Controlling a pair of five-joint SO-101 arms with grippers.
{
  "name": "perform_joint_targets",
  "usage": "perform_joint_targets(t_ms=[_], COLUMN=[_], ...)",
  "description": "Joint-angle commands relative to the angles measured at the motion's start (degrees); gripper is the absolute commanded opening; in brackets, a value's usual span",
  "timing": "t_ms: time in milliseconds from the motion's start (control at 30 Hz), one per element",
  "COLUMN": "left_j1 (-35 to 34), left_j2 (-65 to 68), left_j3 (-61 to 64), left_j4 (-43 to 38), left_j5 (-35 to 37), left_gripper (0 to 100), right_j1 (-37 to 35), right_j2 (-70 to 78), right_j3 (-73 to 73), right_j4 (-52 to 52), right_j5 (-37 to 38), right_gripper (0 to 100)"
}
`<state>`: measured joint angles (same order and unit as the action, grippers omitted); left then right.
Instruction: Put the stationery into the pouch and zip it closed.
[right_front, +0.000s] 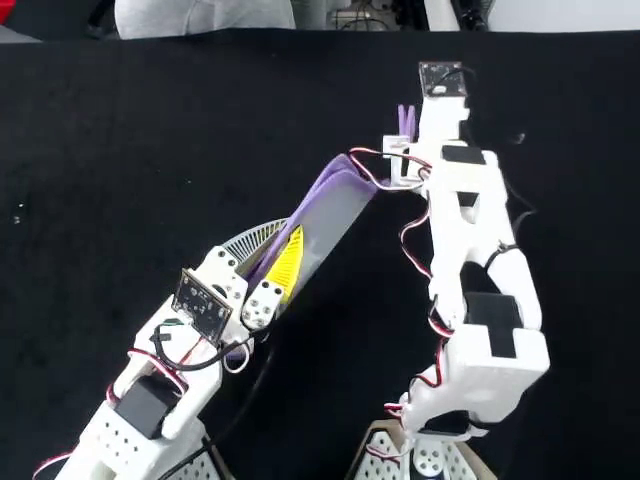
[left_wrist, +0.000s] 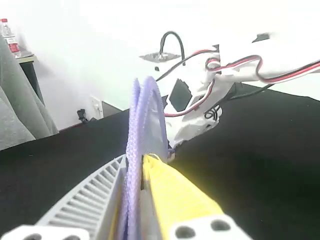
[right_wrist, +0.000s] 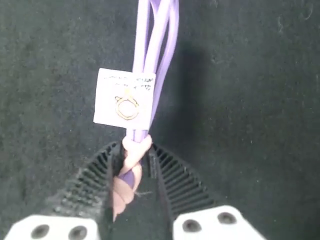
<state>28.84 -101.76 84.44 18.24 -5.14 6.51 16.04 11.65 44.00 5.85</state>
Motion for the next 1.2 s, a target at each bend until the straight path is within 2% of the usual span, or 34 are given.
perform_joint_targets(t_ms=[0,333,500,600,800,1000,1167], left_j1=[-2.2,-2.9,-2.9,-3.5,-3.9,-8.0,-11.7], left_j2=[-2.3,-2.3,-2.3,-2.3,-2.3,-2.3,-2.4], left_j3=[-15.5,-15.3,-8.2,-2.2,2.9,1.5,-2.4], left_j4=[-1.4,-1.4,-1.8,-1.7,-1.3,3.2,5.6], left_j5=[0.7,0.4,0.2,-1.8,-4.1,-4.1,-4.1], left_gripper=[3,3,3,4,15,16,16], right_j1=[3.1,4.5,3.4,2.5,-0.2,-0.3,-0.8], right_j2=[3.1,3.8,3.6,2.5,0.7,0.7,-2.9], right_j3=[-3.4,-3.6,-4.3,-4.4,-4.4,-4.8,-4.7], right_j4=[-1.1,0.0,2.4,4.4,6.0,6.0,6.2], right_j5=[-0.4,-0.5,-0.5,-0.8,-0.4,-0.3,-0.3], right_gripper=[1.1,1.1,1.6,5.6,16.5,24.6,26.0])
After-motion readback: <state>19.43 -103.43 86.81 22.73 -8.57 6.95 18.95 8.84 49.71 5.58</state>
